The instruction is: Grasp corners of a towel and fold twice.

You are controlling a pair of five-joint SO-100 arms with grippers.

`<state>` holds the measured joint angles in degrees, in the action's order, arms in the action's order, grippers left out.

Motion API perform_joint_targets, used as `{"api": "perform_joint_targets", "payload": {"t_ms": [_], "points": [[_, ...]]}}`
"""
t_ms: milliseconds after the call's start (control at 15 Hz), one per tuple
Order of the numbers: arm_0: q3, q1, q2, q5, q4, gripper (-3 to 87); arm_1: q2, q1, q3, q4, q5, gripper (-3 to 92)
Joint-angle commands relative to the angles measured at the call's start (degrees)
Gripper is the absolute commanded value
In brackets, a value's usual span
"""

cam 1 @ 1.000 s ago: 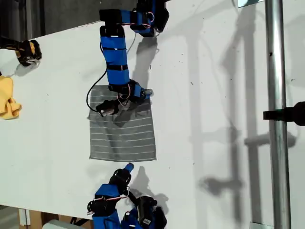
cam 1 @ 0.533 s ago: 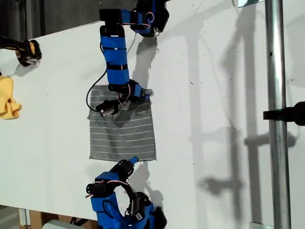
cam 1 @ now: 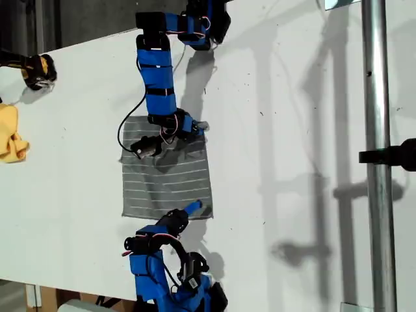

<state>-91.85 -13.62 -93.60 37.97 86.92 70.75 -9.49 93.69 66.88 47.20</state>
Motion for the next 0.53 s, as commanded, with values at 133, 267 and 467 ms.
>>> {"api": "perform_joint_targets", "payload": {"t_ms": [133,267,467], "points": [[-6.1,0.4,1.7,1.2,-7.3,29.7,4.1,0.6,-1.1,-0.5,0.7,-0.1],[-10.4,0.0,2.5,1.7,-11.7,29.1,4.5,0.7,-0.7,-0.5,0.8,-0.1],[-12.9,-0.7,5.5,1.8,-15.6,28.3,4.8,0.7,-0.2,-0.5,1.0,-0.1]]}}
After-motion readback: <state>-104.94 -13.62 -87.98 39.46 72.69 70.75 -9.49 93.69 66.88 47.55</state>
